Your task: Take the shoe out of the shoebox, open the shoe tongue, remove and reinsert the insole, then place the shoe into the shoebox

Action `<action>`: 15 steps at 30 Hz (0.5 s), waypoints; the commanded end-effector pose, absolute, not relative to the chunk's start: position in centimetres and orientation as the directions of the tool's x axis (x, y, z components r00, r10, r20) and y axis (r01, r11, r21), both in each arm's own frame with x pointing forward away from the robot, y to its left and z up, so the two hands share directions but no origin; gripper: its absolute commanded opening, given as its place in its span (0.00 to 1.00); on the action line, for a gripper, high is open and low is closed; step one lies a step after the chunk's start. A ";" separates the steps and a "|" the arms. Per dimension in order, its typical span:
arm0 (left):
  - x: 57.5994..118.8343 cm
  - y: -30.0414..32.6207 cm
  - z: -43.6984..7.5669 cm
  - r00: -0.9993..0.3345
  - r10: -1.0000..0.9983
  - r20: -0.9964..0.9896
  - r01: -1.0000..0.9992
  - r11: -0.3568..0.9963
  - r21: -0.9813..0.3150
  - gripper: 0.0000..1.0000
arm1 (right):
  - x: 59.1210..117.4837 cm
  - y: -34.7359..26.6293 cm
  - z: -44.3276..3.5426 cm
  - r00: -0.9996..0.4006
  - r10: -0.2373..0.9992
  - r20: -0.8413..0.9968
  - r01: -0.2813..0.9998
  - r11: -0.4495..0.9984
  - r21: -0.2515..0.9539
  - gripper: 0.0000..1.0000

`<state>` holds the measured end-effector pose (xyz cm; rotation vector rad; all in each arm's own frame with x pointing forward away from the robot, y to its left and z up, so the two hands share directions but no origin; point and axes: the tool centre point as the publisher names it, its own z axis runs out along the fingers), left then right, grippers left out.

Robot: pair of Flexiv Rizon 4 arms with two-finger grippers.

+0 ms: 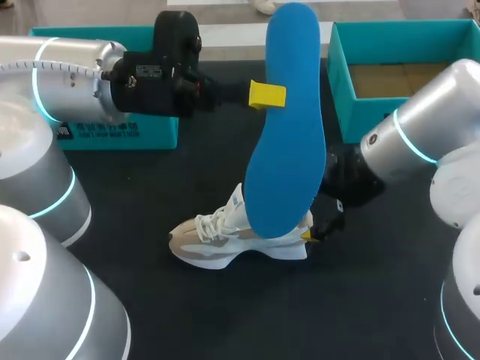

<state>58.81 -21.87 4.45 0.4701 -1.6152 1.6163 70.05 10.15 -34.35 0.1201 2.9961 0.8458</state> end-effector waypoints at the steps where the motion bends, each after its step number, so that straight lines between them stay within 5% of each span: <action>1: 58.8 -22.0 4.3 -0.622 0.265 0.737 -0.737 0.120 -0.665 0.00 | 70.1 10.5 -34.3 -0.996 0.084 -0.005 0.074 0.898 0.433 1.00; 15: 58.8 -22.0 4.3 -0.622 0.265 0.737 -0.737 0.120 -0.665 0.00 | 71.3 10.7 -30.0 -0.991 0.120 -0.067 0.097 0.956 0.279 1.00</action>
